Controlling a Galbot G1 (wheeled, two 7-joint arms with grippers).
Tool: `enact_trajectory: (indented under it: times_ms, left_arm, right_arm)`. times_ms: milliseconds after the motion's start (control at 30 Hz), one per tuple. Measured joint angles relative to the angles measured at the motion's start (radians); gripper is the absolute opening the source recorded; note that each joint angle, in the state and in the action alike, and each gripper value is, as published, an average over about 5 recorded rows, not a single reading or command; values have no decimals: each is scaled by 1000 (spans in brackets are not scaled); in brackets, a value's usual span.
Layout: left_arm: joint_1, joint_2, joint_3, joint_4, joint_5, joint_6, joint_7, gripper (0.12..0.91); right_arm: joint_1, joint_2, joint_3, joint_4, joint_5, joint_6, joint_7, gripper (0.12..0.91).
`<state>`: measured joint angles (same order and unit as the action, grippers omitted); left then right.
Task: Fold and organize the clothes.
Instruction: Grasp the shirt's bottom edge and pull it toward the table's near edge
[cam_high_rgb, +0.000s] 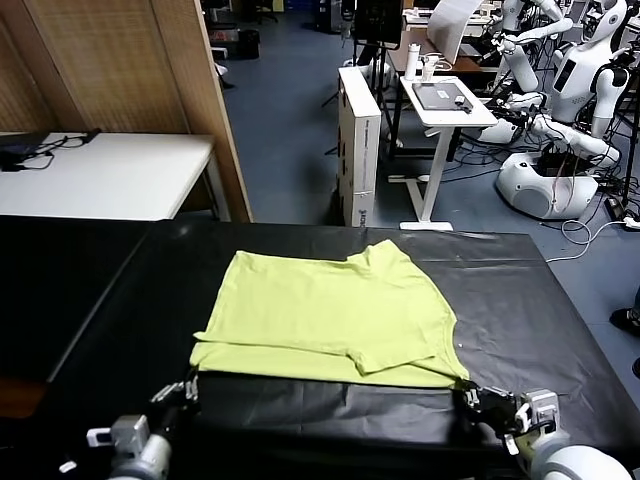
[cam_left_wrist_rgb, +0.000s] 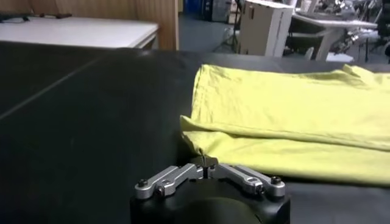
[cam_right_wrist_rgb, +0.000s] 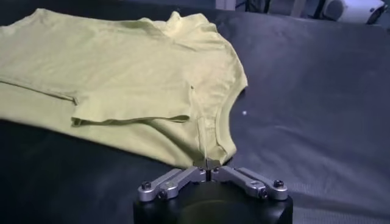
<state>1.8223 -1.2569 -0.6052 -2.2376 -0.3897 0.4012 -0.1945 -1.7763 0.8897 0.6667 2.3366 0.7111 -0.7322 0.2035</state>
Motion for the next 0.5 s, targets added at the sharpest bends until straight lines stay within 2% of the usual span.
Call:
enact_trajectory:
  times_ms: [100, 300, 400, 500]
  left_arm:
    - [11, -1, -8, -14, 1, 20, -14, 325]
    - [39, -10, -30, -50, 3, 85, -44, 683]
    - [50, -18, -48, -79, 9, 134, -47, 837]
    - [43, -17, -72, -116, -6, 195, -48, 897]
  right_arm:
    - [-14, -1, 7, 23, -2, -4, 11, 487]
    - [-40, -4, 33, 80, 31, -4, 16, 810]
    - [-31, -12, 56, 103, 78, -4, 21, 892]
    - [6, -24, 72, 109, 117, -4, 20, 905]
